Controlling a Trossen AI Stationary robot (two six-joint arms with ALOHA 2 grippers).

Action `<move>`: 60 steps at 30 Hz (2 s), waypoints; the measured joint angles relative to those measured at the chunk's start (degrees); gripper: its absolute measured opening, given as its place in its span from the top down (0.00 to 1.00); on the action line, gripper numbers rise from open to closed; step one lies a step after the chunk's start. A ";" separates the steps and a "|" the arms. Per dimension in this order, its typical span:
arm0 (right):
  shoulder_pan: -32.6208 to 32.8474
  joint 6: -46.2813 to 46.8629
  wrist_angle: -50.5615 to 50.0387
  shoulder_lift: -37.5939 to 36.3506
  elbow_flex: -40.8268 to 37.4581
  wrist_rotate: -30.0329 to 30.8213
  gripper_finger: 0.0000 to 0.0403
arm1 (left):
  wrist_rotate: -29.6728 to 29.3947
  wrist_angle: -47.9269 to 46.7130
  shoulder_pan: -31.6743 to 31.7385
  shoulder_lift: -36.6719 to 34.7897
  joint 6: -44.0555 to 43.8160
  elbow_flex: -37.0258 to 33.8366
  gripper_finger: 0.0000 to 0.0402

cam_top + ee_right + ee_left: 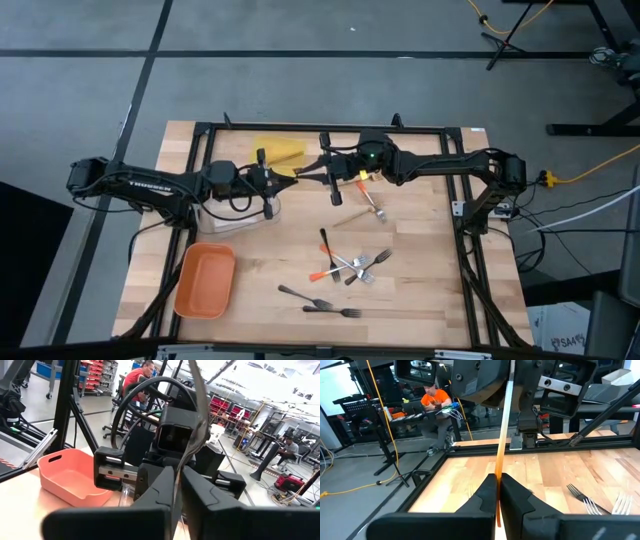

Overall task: Sort silverware by color (type)
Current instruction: Put the orange fork into the transparent bin

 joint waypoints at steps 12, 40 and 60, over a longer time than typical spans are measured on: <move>0.01 -0.04 -8.60 -2.51 -0.02 10.39 0.79 | -0.33 -0.88 0.04 -0.30 -0.62 0.00 1.00; -0.03 -3.34 -36.83 -10.16 -0.04 16.92 0.80 | 4.32 -59.64 0.00 -24.90 -38.77 0.02 0.99; -0.06 -3.34 -37.71 -10.16 -0.04 16.87 0.80 | 12.53 -85.45 0.00 -24.94 -49.90 0.02 0.99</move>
